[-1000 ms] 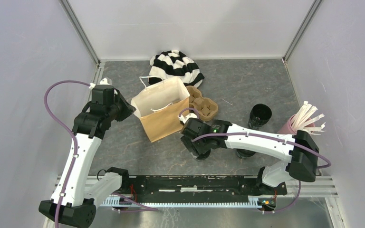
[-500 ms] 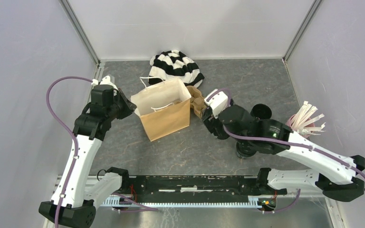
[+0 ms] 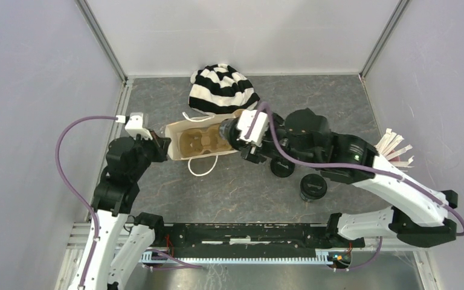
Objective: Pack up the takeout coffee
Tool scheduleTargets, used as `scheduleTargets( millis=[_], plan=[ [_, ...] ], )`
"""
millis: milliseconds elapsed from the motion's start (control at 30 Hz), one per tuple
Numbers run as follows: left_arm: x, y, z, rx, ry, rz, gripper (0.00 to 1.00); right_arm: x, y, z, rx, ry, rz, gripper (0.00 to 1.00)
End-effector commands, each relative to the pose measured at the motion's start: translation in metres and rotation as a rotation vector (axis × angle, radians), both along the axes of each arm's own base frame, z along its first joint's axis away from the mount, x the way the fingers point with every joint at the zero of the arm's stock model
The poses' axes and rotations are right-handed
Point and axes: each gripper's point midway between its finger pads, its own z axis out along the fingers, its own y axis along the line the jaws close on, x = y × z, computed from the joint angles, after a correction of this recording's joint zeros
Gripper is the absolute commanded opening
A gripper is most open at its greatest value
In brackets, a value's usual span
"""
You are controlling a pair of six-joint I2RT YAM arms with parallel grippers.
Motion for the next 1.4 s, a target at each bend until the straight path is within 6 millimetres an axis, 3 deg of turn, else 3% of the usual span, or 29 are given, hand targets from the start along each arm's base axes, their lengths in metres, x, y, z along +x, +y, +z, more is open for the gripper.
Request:
scheduleTargets(
  millis=[0, 200, 400, 833, 967, 1367],
  plan=[
    [-0.005, -0.003, 0.000, 0.077, -0.113, -0.078, 0.02, -0.020, 0.041, 0.009, -0.001, -0.019, 0.208, 0.65],
    [-0.023, -0.003, -0.008, 0.098, -0.175, -0.112, 0.02, -0.018, 0.063, -0.009, -0.093, -0.039, 0.251, 0.66],
    [-0.034, -0.004, -0.011, 0.081, -0.226, -0.122, 0.02, -0.009, 0.066, -0.024, -0.196, -0.062, 0.240, 0.67],
    [-0.038, -0.010, -0.004, 0.049, -0.239, -0.148, 0.02, -0.020, 0.081, -0.051, -0.341, -0.047, 0.322, 0.64],
    [-0.041, -0.011, -0.004, 0.048, -0.241, -0.155, 0.02, -0.012, 0.080, -0.059, -0.372, -0.066, 0.288, 0.64],
    [-0.040, -0.010, -0.006, 0.070, -0.238, -0.164, 0.02, 0.010, 0.111, -0.088, -0.424, -0.128, 0.275, 0.63]
  ],
)
